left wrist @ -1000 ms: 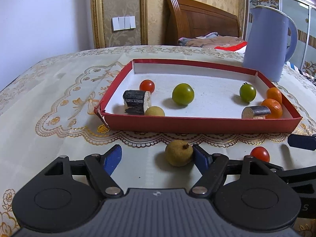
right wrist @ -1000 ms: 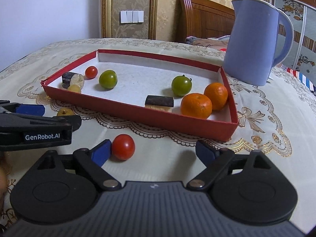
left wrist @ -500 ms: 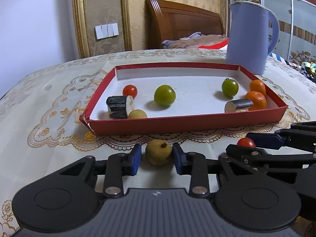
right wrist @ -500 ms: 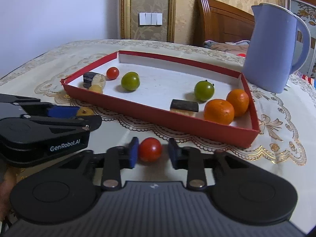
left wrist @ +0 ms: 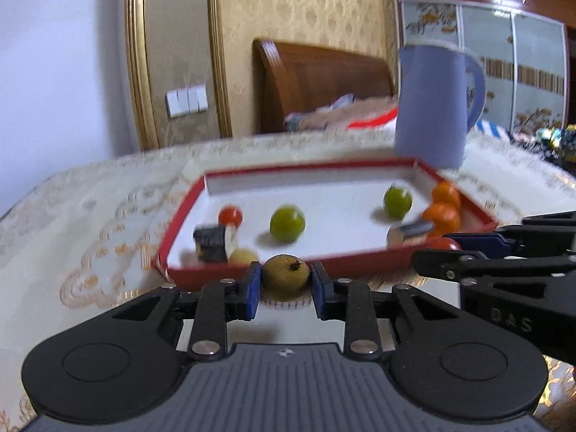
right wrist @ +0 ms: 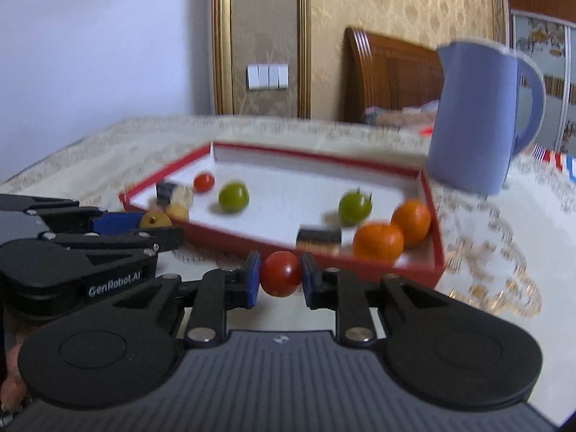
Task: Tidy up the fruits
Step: 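Carry both fruits into the box lid and open both grippers, then withdraw both open grippers out of the box lid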
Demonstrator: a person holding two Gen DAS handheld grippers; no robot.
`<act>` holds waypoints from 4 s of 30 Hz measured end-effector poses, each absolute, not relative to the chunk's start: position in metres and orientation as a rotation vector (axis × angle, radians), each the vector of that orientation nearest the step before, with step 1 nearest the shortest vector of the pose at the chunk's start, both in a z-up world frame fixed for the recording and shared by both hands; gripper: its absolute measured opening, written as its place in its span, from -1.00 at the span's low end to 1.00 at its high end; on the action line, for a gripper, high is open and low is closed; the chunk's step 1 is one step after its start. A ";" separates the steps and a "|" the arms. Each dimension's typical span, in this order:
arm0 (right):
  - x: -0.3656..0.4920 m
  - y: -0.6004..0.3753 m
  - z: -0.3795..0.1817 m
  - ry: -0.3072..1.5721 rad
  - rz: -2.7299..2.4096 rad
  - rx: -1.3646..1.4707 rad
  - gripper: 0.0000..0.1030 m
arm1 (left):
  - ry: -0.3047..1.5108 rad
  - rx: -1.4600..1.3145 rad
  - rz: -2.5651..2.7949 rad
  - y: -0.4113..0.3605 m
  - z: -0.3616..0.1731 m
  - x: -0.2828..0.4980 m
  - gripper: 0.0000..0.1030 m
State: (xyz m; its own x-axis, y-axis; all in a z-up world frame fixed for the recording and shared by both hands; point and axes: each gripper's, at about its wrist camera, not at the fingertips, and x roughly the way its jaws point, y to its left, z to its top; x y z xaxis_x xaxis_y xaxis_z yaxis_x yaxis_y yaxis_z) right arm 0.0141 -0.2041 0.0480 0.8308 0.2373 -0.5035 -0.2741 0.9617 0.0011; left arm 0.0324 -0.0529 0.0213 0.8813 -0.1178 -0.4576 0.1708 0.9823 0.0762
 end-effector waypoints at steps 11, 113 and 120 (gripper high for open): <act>0.075 -0.194 0.050 0.543 0.193 -0.083 -0.56 | 0.535 0.057 -0.094 -0.053 0.028 0.093 -0.45; 0.051 -0.225 0.031 0.527 0.116 0.123 0.97 | 0.520 0.027 -0.023 -0.023 0.014 0.067 0.64; 0.033 -0.227 0.033 0.508 0.133 0.133 1.00 | 0.536 -0.020 -0.050 -0.014 0.014 0.053 0.64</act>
State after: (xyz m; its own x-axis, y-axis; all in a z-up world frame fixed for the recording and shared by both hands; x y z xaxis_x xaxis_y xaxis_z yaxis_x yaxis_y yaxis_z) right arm 0.0325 -0.2272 0.0333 0.8653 0.1600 -0.4749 -0.0939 0.9826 0.1600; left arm 0.0534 -0.0137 0.0142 0.8586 -0.0531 -0.5100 0.0425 0.9986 -0.0324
